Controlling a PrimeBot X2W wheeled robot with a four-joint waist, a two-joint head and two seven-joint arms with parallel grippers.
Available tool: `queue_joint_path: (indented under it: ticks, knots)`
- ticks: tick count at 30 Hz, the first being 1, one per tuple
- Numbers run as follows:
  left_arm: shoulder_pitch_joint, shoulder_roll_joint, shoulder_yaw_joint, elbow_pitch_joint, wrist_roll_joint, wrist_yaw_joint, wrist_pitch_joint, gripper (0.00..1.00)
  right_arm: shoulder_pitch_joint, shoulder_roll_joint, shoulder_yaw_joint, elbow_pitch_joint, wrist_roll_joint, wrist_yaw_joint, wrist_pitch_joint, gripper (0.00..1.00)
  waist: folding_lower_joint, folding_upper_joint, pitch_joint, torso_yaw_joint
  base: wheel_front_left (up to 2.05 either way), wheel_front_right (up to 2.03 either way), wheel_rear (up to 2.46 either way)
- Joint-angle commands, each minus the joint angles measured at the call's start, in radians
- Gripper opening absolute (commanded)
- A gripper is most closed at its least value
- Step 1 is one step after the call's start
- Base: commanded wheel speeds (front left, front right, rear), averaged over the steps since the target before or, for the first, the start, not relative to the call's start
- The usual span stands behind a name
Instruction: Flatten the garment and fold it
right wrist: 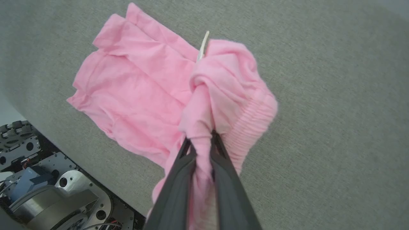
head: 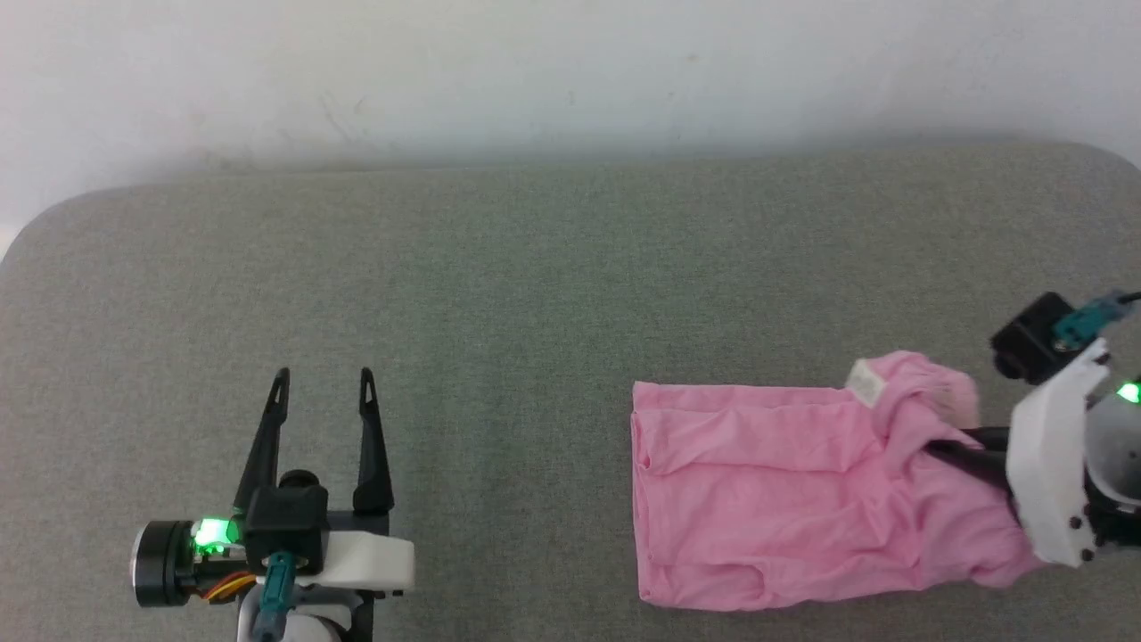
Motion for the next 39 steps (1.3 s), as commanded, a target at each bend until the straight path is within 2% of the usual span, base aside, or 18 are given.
queue_joint_path:
  ticks: [1, 4, 7, 10, 13, 19, 22, 23, 24, 25, 31, 35, 39]
  knots:
    - [0.008, -0.009, 0.007, 0.001, 0.007, -0.006, -0.005, 1.0, -0.006, 0.023, -0.001, -0.041, 0.0, -0.001, 0.013, 0.0, 0.0, 0.0, 0.009, 0.01, 0.0, 0.0, 0.0]
    - [-0.005, -0.022, 0.006, -0.003, 0.014, -0.015, -0.005, 1.0, -0.032, 0.07, 0.017, -0.088, -0.014, -0.001, 0.048, 0.0, 0.0, 0.0, 0.026, 0.031, 0.0, 0.0, 0.0]
    - [-0.022, -0.034, 0.008, -0.005, 0.021, -0.017, -0.005, 1.0, -0.078, 0.142, 0.048, -0.08, -0.045, -0.001, 0.07, 0.0, 0.0, 0.0, 0.057, 0.051, 0.0, 0.0, 0.0]
    - [-0.042, -0.047, 0.008, -0.001, 0.027, -0.021, -0.005, 1.0, -0.126, 0.239, 0.077, 0.003, -0.055, -0.001, 0.078, 0.0, 0.0, 0.0, 0.082, 0.073, 0.0, 0.0, 0.0]
    - [-0.06, -0.058, 0.006, 0.003, 0.032, -0.025, -0.005, 1.0, -0.158, 0.298, 0.139, 0.105, -0.095, -0.001, 0.083, 0.0, 0.0, 0.0, 0.102, 0.096, 0.0, 0.0, 0.0]
    - [-0.075, -0.074, 0.006, 0.011, 0.038, -0.027, -0.005, 1.0, -0.163, 0.354, 0.252, 0.288, -0.129, -0.001, 0.04, 0.0, 0.0, 0.0, 0.12, 0.127, 0.0, 0.0, 0.0]
    - [-0.073, -0.076, 0.011, 0.014, 0.038, -0.025, -0.005, 1.0, -0.165, 0.363, 0.271, 0.322, -0.125, -0.001, 0.005, 0.0, 0.0, 0.0, 0.117, 0.126, 0.0, 0.0, 0.0]
    - [-0.07, -0.077, 0.016, 0.017, 0.037, -0.023, -0.005, 1.0, -0.17, 0.363, 0.283, 0.326, -0.127, -0.001, -0.017, 0.12, 0.0, 0.0, 0.114, 0.122, 0.0, 0.0, 0.0]
    - [-0.066, -0.076, 0.021, 0.02, 0.035, -0.023, -0.005, 1.0, -0.176, 0.359, 0.296, 0.322, -0.128, -0.001, -0.042, 0.97, 0.0, 0.0, 0.108, 0.117, 0.0, 0.0, 0.0]
    - [-0.063, -0.075, 0.027, 0.024, 0.033, -0.022, -0.005, 1.0, -0.183, 0.352, 0.306, 0.316, -0.126, -0.001, -0.067, 1.0, 0.0, 0.0, 0.1, 0.111, 0.0, 0.0, 0.0]
    - [-0.04, -0.067, 0.054, 0.038, 0.027, -0.028, -0.005, 1.0, -0.235, 0.275, 0.289, 0.214, -0.129, -0.001, -0.268, 1.0, 0.0, 0.0, 0.041, 0.056, 0.0, 0.0, 0.0]
    - [-0.031, -0.066, 0.069, 0.043, 0.023, -0.034, -0.005, 1.0, -0.26, 0.228, 0.215, 0.147, -0.186, -0.001, -0.471, 1.0, 0.0, 0.0, 0.018, 0.015, 0.0, 0.0, 0.0]
    - [-0.03, -0.066, 0.081, 0.043, 0.022, -0.041, -0.005, 1.0, -0.239, 0.225, 0.09, 0.169, -0.262, -0.001, -0.666, 1.0, 0.0, 0.0, 0.004, -0.02, 0.0, 0.0, 0.0]
